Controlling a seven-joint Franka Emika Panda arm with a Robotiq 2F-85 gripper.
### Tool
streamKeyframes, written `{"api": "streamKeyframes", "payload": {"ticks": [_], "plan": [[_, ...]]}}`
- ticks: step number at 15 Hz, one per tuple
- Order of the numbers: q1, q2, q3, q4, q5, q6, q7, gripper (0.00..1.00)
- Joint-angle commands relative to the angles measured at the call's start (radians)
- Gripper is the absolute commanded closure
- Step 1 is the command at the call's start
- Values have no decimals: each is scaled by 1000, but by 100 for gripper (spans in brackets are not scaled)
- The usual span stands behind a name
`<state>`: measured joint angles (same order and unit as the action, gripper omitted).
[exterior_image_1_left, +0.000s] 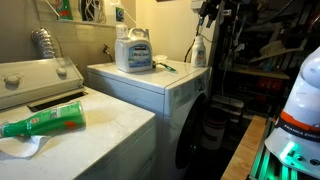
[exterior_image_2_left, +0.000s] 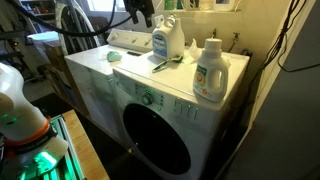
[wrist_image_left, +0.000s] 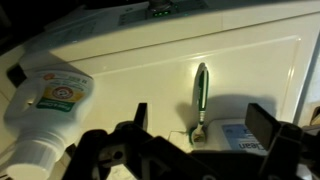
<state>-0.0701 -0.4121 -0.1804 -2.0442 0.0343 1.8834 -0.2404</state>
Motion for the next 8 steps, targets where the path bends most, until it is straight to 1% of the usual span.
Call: {"api": "streamKeyframes", "payload": {"ticks": [1, 3, 6, 8], "plan": [[-58, 39, 6, 57, -85, 28, 82, 0], [-85, 62, 6, 73, -131, 86, 126, 0], [-111, 117, -2, 107, -165, 154, 173, 0], [-128, 159, -8, 138, -177, 177, 215, 0]]}}
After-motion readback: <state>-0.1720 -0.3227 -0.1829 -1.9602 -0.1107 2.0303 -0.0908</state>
